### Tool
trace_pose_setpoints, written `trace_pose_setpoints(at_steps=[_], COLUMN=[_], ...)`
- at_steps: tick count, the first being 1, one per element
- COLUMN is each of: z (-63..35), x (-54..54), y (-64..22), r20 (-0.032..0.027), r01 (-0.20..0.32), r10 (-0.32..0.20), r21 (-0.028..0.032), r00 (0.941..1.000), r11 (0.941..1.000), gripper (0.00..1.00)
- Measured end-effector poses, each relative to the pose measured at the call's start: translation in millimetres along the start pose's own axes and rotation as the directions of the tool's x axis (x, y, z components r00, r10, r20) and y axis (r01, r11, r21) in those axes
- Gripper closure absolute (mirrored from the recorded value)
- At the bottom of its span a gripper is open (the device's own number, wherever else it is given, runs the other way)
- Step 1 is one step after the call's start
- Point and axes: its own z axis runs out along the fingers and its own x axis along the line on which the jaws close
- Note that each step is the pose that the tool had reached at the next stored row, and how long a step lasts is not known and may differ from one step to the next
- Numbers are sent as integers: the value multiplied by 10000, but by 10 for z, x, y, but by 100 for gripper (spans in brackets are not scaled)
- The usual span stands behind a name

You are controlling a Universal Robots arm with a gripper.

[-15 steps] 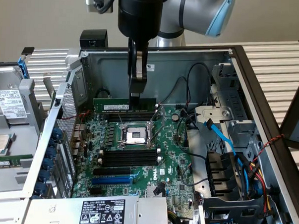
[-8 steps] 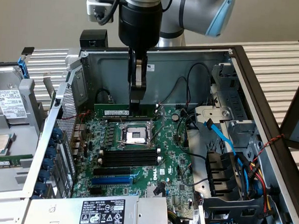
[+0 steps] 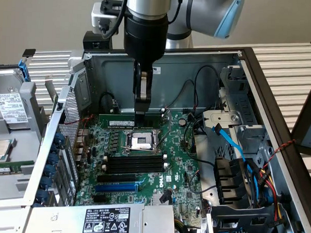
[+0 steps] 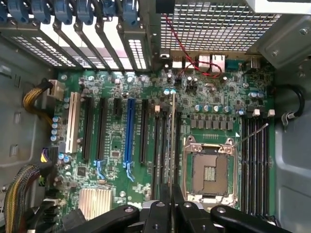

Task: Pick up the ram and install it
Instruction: 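Insert the ram into the slot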

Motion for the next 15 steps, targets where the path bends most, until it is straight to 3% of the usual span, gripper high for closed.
trace_pose_setpoints(at_steps=[8,15], z=[144,277], x=[2,174], y=[-15,-31], r20=[24,27], r01=[-248,-269], r10=[248,269], r21=[-8,29], r00=[9997,9996], r11=[9997,9996], gripper=[87,87])
